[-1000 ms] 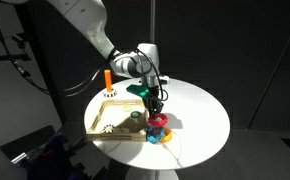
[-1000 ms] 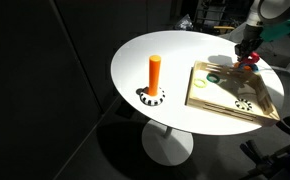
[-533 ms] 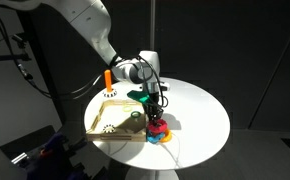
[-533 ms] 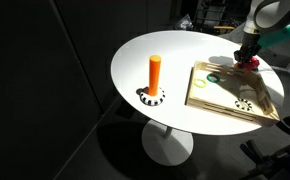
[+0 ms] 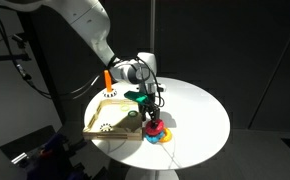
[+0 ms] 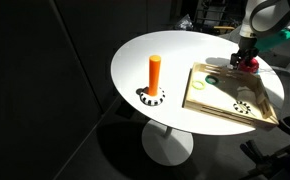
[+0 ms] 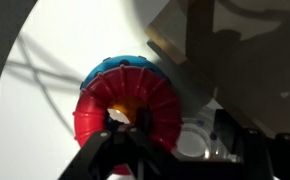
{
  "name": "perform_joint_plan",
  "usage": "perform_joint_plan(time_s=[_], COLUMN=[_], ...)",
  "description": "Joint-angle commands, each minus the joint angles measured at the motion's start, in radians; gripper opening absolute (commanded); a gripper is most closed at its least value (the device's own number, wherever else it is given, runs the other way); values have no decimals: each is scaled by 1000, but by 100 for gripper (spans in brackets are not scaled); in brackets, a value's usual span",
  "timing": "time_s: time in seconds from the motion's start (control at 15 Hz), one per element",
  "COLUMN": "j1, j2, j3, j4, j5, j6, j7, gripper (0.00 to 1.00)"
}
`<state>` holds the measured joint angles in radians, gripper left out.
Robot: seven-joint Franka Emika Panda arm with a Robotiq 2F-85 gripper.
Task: Place the red ring on the blue ring
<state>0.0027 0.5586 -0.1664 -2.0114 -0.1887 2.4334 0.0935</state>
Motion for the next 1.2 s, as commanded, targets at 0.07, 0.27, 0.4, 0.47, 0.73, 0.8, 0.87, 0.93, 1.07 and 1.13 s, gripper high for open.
perform_joint_plan(time_s=[0.07,0.27,0.4,0.47,0.73,0.8,0.87,0.93,1.07,1.13], j1=[4,8,4,2,5,5,2,-7,-23,-26], j2=[-7,-14,-31,-38,-101,-121,-141,-160,-193,-209], j3=[20,26,31,32,31,33,41,54,79,88], j4=[0,-1,-1,-2,-6,-7,-7,-3,7,12], j5=[-10,-9,-1,0,-10,-10,-3,13,45,55], j6=[-32,-40,-64,-73,-156,-184,-216,-263,-355,-399], j7=[4,4,-6,-10,-8,-10,-20,-46,-103,-123], gripper=[100,100,100,100,100,100,100,100,100,100])
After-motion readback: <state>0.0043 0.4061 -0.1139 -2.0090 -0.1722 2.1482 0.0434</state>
